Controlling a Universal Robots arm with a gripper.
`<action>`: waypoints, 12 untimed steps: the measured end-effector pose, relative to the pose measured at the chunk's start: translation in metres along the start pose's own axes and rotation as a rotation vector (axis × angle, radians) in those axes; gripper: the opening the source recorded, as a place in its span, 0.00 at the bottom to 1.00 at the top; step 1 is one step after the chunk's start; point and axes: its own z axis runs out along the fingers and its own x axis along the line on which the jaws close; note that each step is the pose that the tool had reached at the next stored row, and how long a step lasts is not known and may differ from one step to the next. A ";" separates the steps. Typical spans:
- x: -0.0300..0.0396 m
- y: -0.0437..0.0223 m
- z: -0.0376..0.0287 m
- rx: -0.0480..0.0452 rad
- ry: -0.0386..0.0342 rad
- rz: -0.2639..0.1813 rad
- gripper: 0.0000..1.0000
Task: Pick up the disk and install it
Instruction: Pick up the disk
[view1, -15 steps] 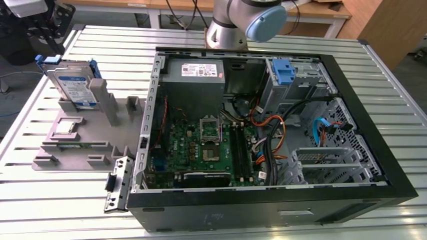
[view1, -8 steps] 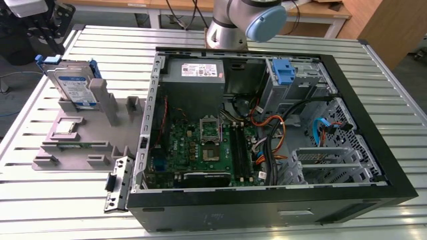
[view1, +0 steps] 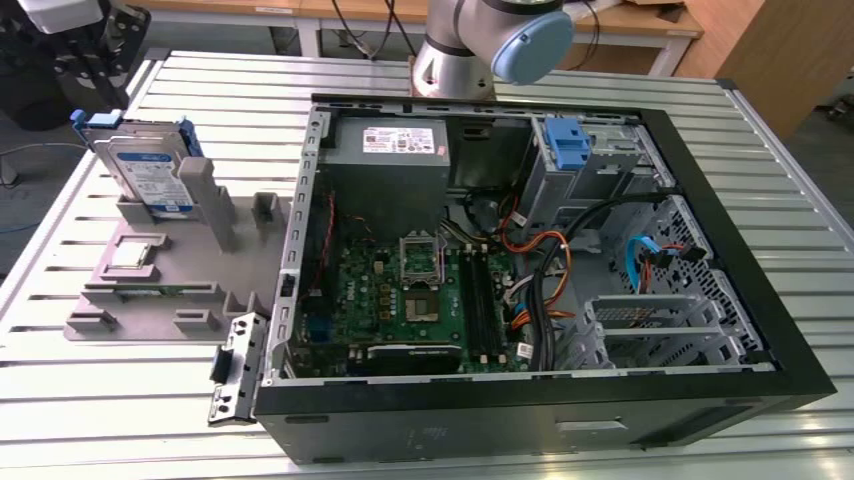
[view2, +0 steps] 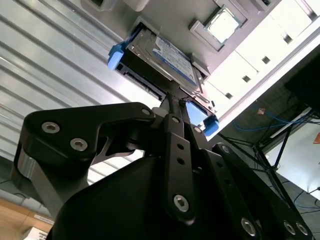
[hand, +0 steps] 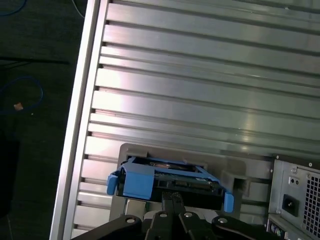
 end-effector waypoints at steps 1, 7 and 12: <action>0.0000 0.0000 0.0000 -0.0003 0.0004 -0.010 0.10; 0.0000 0.0000 0.0000 -0.0019 0.0036 -0.077 0.10; 0.0000 0.0000 0.0000 -0.0036 0.0068 -0.142 0.10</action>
